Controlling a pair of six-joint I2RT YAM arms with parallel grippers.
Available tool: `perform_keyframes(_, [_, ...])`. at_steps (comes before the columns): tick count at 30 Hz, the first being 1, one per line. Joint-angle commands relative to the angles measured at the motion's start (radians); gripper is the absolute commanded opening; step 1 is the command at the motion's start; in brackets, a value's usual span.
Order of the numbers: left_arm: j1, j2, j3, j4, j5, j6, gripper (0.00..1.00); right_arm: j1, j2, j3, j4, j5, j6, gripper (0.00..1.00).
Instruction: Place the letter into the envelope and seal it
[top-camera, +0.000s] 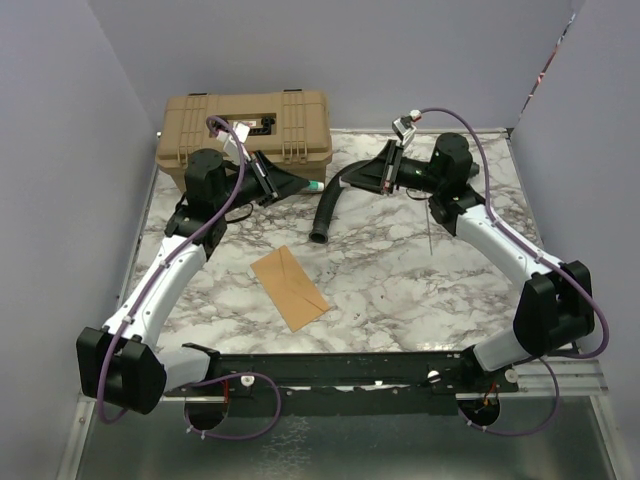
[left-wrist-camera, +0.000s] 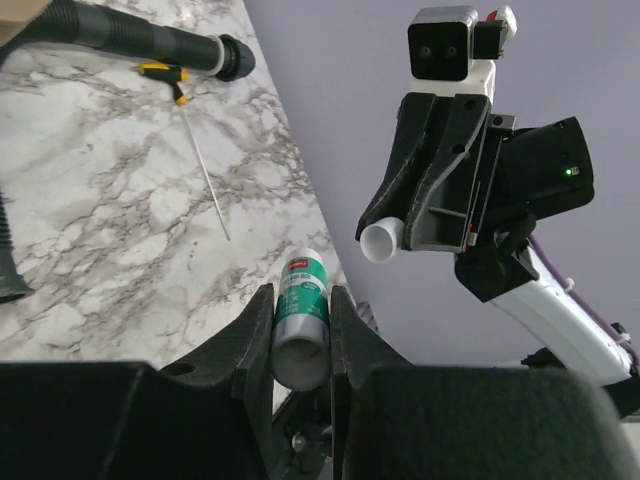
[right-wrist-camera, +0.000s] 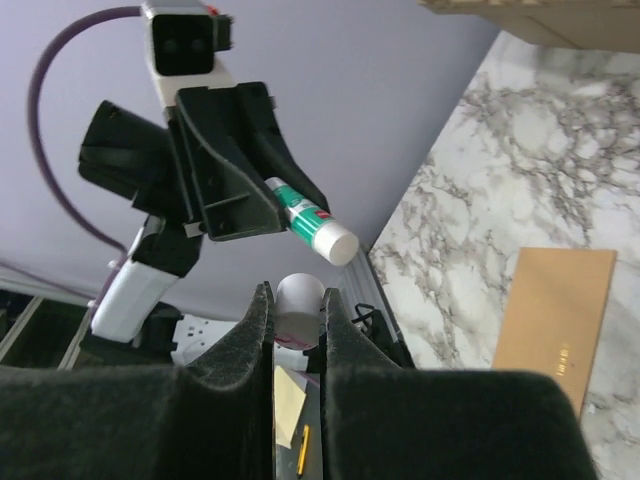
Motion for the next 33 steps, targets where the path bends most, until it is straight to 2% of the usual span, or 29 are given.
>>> perform_keyframes(1, [0.002, -0.008, -0.043, 0.201, 0.086, -0.145, 0.0, 0.021, 0.013, -0.017, 0.167, -0.083, 0.102, 0.0])
perform_keyframes(13, [0.002, -0.021, -0.072, 0.257, 0.107, -0.178, 0.0, 0.044, 0.031, -0.003, 0.13, -0.076, 0.055, 0.0])
perform_keyframes(19, [0.002, -0.031, -0.095, 0.258, 0.089, -0.176, 0.0, 0.052, 0.043, -0.004, 0.213, -0.088, 0.098, 0.0])
perform_keyframes(28, [0.002, -0.036, -0.095, 0.26, 0.084, -0.168, 0.0, 0.064, 0.066, 0.048, 0.073, -0.07, -0.003, 0.0])
perform_keyframes(33, [0.001, -0.031, -0.09, 0.263, 0.092, -0.167, 0.0, 0.068, 0.073, 0.06, 0.058, -0.073, -0.013, 0.0])
